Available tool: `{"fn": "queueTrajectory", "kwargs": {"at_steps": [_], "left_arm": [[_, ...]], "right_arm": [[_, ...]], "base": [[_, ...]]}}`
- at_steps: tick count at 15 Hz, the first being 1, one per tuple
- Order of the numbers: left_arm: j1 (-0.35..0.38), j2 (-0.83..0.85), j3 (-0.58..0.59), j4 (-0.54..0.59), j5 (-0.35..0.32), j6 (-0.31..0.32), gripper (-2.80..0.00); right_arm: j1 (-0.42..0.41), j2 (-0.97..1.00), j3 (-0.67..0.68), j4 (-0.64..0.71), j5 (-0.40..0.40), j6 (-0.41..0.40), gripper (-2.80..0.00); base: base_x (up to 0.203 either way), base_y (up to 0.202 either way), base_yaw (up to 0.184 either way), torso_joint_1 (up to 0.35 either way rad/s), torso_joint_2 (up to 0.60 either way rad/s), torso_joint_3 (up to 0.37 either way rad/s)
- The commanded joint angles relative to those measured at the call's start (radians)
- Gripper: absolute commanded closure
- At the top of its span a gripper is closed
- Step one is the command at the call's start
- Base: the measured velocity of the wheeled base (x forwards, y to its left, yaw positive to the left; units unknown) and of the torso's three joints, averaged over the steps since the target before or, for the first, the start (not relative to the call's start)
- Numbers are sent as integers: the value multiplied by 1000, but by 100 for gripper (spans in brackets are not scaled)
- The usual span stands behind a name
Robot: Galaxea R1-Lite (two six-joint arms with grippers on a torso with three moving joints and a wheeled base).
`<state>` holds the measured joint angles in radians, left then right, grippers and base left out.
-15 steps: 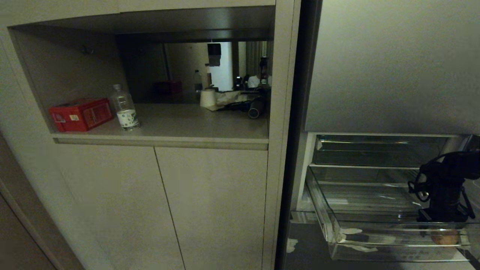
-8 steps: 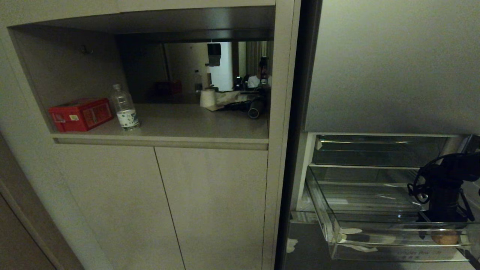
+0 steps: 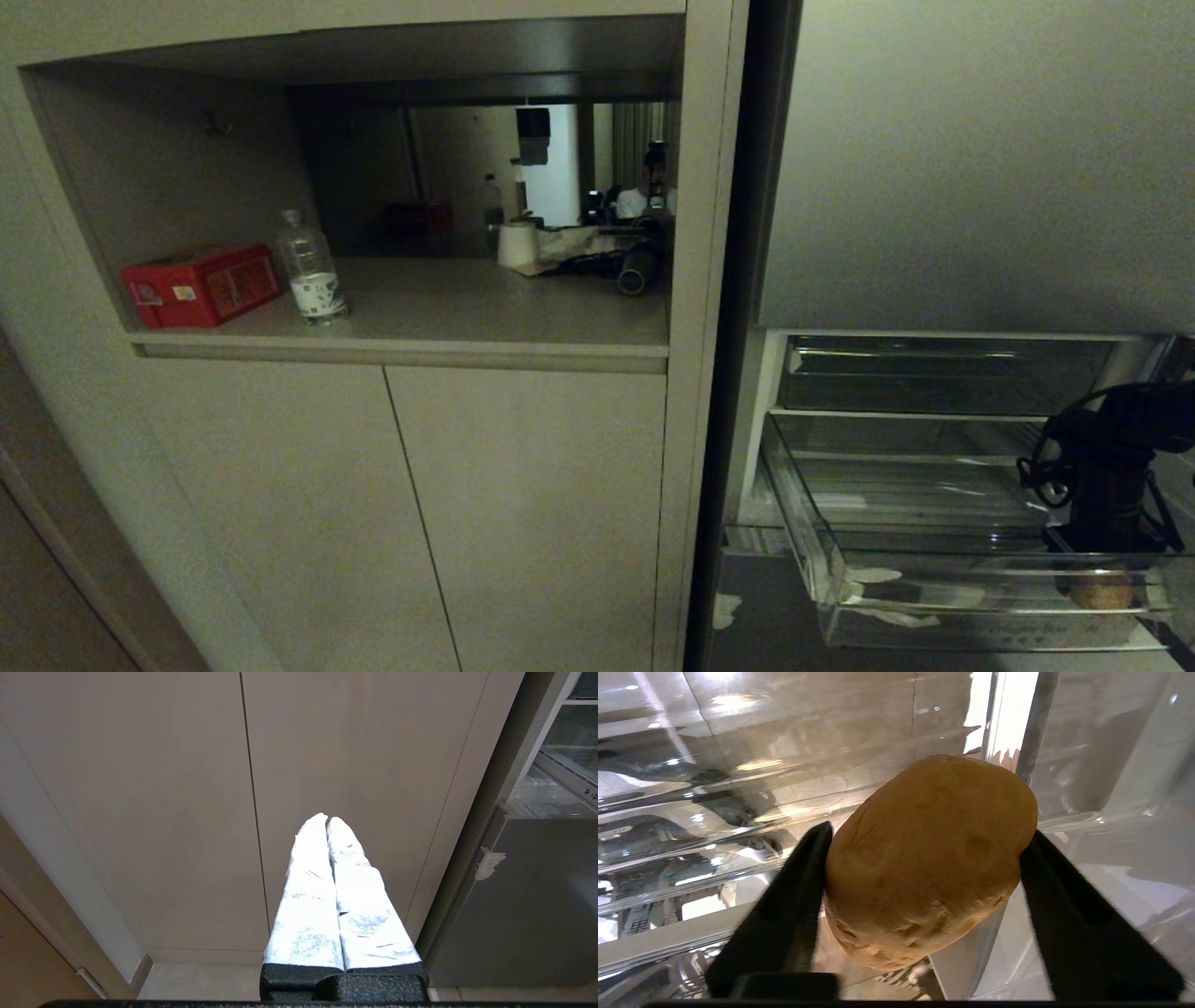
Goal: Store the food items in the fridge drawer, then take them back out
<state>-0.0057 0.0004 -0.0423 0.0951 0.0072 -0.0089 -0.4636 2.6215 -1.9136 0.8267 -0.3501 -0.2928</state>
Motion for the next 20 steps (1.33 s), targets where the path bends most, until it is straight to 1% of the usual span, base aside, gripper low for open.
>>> {"fn": "queueTrajectory", "kwargs": {"at_steps": [1, 7, 10, 12, 13, 14, 18, 20], "left_arm": [[0, 0, 0, 0, 0, 0, 0], [0, 0, -1, 1, 0, 0, 0], [0, 1, -1, 0, 0, 0, 0], [0, 1, -1, 0, 0, 0, 0], [-1, 0, 1, 0, 0, 0, 0], [0, 1, -1, 0, 0, 0, 0], [0, 1, -1, 0, 0, 0, 0], [0, 1, -1, 0, 0, 0, 0]], "right_arm": [[-6, -3, 1, 5, -22, -2, 0], [6, -26, 1, 0, -13, 3, 0], [45, -49, -2, -23, 21, 22, 0], [55, -48, -2, -81, 41, 29, 0], [59, -49, -1, -128, 73, 31, 0], [60, -61, -1, -143, 90, 34, 0], [55, -163, 6, -153, 114, 51, 0], [42, -228, 28, -153, 139, 55, 0]], "base": [[0, 0, 0, 0, 0, 0], [0, 0, 0, 0, 0, 0], [0, 0, 0, 0, 0, 0], [0, 0, 0, 0, 0, 0], [0, 0, 0, 0, 0, 0], [0, 0, 0, 0, 0, 0], [0, 0, 0, 0, 0, 0], [0, 0, 0, 0, 0, 0]]}}
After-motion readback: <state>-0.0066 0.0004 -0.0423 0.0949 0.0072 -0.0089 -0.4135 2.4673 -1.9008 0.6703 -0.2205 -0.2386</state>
